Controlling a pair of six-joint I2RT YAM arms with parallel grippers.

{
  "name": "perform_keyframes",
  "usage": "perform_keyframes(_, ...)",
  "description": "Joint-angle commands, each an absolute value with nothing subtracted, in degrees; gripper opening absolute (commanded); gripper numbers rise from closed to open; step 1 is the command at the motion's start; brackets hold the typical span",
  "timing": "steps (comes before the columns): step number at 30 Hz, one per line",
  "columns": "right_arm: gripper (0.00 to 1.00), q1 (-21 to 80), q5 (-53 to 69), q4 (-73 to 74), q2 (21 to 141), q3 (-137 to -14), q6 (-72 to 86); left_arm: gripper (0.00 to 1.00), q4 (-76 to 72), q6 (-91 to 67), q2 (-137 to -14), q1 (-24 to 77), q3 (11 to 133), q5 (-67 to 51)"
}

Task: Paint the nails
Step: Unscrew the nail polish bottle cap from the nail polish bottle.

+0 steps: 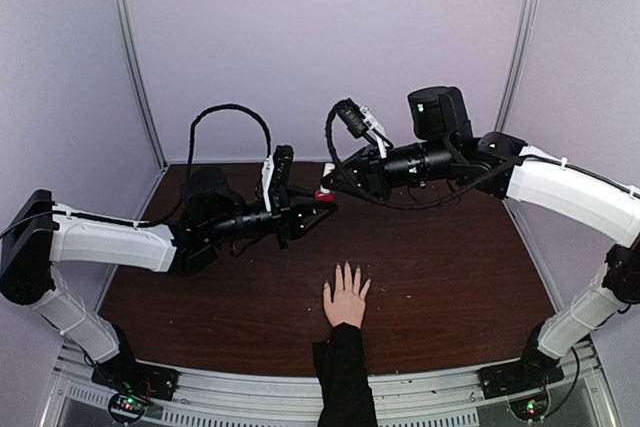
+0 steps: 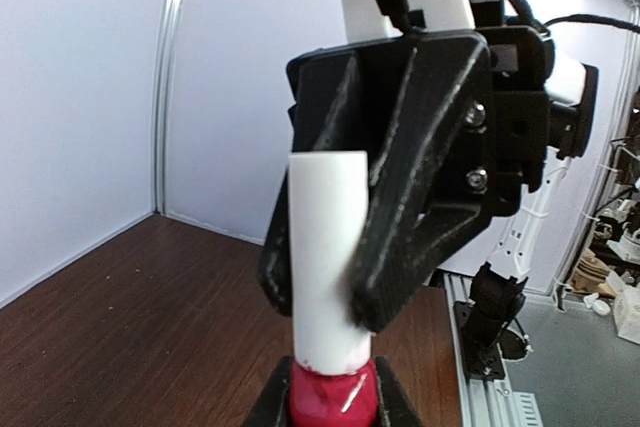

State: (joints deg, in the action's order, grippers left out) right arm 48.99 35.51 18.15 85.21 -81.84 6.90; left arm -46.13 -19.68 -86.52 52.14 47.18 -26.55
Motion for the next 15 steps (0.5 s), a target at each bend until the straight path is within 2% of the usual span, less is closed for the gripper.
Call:
perform_keyframes(1, 0.00, 50.1, 49.8, 10.1, 83.8, -82.6, 6.7, 0.00, -54.0, -21.0, -86.0, 53.2, 49.8, -38.1)
perform_keyframes(7, 0.00, 50.1, 55.1, 5.3, 83.7, -81.5, 8.4, 0.00, -58.1, -24.3, -87.3, 53.2, 50.7, -41.3)
perform_keyframes(11, 0.00, 50.1, 52.0, 8.1, 83.4, -82.3, 7.4, 0.00, -55.9, -23.5, -86.5, 53.1, 50.4, -37.7)
perform_keyframes(12, 0.00, 50.1, 50.4, 9.9, 83.3, -82.7, 6.6, 0.09, -54.0, -22.9, -85.8, 53.1, 50.3, -36.5)
perform_keyframes(15, 0.00, 49.7, 46.7, 13.7, 82.5, -83.2, 4.7, 0.27, -49.4, -20.6, -84.0, 53.2, 49.7, -33.1)
